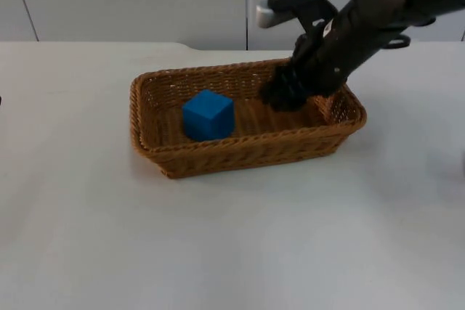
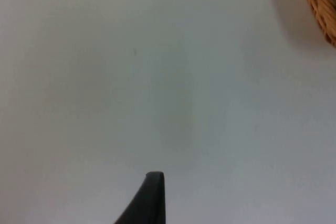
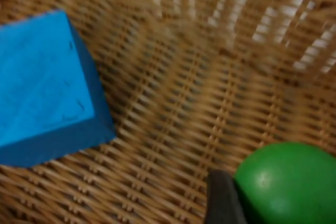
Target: Place all geometric objects except the red cube into the basket.
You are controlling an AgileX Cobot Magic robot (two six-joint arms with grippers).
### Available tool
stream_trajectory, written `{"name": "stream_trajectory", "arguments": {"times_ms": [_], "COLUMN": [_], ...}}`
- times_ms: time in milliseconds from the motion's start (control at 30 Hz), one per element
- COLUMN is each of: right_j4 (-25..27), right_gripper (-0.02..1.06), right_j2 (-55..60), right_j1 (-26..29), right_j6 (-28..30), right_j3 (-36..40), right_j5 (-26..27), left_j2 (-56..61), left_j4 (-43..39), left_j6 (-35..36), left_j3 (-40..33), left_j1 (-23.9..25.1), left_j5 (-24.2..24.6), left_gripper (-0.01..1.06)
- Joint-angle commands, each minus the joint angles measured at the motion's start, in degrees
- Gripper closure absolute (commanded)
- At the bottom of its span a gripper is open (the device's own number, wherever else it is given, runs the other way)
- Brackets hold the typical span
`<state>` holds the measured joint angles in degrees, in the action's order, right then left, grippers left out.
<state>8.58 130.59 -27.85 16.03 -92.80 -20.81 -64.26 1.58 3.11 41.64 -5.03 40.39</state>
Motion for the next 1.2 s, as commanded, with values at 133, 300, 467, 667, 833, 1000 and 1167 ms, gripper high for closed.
{"name": "stream_trajectory", "arguments": {"times_ms": [133,300,467,667,833,1000,1167], "right_j4": [0.99,1.15,0.88,0.76,0.65,0.76,0.65], "right_gripper": [0.36,0.27,0.27,0.27,0.27,0.27,0.27], "right_j2": [0.15,-0.5,-5.51,-17.58,-27.82,-33.7,-41.36], "right_j1": [-0.19,-0.19,-0.19,-0.19,-0.19,-0.19,-0.19], "right_j6": [-0.13,-0.13,-0.13,-0.13,-0.13,-1.83,-1.83], "right_j3": [-0.33,-0.33,-0.33,-0.33,-0.33,0.72,7.18], "right_j5": [1.0,-0.99,-5.08,-13.69,-19.93,-20.82,-17.08], "left_j2": [0.26,0.26,0.26,0.26,0.26,0.26,0.41], "left_j4": [-0.59,-0.7,-0.7,-0.7,-0.57,-0.57,-0.57], "left_j6": [0.37,0.37,0.37,0.37,0.37,0.37,0.37], "left_j3": [-0.25,-0.25,-0.25,-0.25,-0.25,-0.25,-0.25], "left_j1": [0.08,0.08,0.08,0.08,0.08,0.08,0.08], "left_j5": [-0.47,-0.47,-0.47,-0.47,-0.47,-0.36,0.24], "left_gripper": [0.08,0.08,0.08,0.08,0.08,0.08,0.08]}}
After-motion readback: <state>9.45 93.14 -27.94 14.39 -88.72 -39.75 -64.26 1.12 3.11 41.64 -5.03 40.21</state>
